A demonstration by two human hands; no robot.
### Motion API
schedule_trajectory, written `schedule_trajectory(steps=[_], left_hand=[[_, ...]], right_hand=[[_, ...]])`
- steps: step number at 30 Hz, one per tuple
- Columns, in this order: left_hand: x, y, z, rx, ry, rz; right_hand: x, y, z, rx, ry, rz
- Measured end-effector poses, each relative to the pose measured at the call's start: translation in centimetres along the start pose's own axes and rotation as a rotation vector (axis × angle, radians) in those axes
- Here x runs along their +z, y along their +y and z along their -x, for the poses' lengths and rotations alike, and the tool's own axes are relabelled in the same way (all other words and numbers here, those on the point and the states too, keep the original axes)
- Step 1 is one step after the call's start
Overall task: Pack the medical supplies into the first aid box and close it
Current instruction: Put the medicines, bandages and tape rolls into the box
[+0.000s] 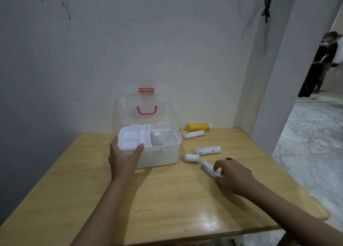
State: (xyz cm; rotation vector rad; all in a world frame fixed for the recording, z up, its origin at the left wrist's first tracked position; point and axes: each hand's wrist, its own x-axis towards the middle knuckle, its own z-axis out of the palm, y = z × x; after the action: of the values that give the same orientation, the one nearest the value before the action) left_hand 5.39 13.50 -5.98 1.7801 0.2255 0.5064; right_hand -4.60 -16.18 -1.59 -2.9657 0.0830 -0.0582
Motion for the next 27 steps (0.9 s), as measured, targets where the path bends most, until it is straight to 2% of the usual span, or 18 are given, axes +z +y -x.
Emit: schedule_trajectory(steps=[5,9,16,21,27], left_hand=[[-0.1,0.3,0.1,0.002,0.005,0.005],[-0.1,0.4,0.3,0.013,0.003,0.008],[-0.1,0.4,0.4,0.019,0.006,0.021],[0.0,0.7,0.7,0.018,0.012,0.019],[-0.5,0.7,0.5,0.014,-0.028,-0.003]], right_hand=[[0.5,0.5,0.2,0.010,0.064,-0.120],[-1.4,-0.1,0.1,-0.021,0.177,-0.386],[-6.5,-7.2,-2.7,-0.152,0.204,-0.713],[-7.9,-13.7,-6.8,-0.232,0.182,-0.629],[-5.2,-18.0,-11.6,-0.238,0.111,-0.483]])
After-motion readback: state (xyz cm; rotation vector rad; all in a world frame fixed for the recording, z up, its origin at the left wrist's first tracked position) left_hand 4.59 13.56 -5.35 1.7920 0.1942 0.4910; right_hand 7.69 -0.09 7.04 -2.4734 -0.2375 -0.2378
